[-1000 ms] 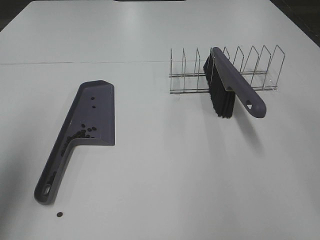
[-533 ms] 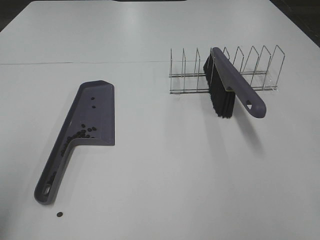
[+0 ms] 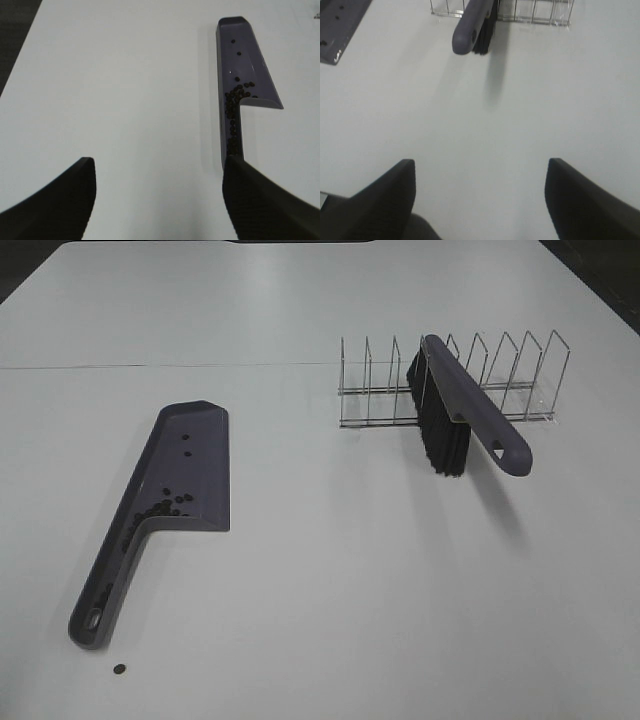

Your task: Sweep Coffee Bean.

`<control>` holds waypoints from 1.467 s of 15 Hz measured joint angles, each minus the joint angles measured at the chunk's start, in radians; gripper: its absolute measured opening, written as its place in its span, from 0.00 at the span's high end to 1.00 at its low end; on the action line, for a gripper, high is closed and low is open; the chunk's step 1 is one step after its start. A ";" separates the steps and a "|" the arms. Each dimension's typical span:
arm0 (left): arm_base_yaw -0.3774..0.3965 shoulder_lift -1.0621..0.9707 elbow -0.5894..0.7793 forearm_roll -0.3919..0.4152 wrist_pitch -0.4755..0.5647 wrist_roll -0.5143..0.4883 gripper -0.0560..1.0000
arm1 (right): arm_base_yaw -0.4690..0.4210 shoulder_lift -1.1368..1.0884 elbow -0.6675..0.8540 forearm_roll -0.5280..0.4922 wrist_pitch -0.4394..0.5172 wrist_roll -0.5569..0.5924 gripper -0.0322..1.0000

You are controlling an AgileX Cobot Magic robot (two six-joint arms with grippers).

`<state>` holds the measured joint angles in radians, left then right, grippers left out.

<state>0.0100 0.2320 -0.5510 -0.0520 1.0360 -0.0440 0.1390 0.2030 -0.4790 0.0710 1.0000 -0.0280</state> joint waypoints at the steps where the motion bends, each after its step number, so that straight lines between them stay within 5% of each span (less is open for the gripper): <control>1: 0.000 -0.062 0.001 0.002 0.022 0.002 0.33 | 0.000 -0.043 0.002 -0.001 -0.018 0.000 0.36; 5: 0.000 -0.235 0.027 0.028 0.051 0.026 0.33 | 0.000 -0.170 0.007 -0.002 -0.040 -0.007 0.36; 12: 0.000 -0.238 0.031 0.071 0.048 0.023 0.33 | 0.000 -0.184 0.019 -0.002 0.093 -0.007 0.36; 22: 0.000 -0.239 0.031 0.070 0.048 0.022 0.33 | 0.000 -0.184 0.027 -0.003 0.100 -0.007 0.36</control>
<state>0.0100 -0.0070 -0.5200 0.0180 1.0840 -0.0220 0.1390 0.0190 -0.4520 0.0680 1.1000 -0.0350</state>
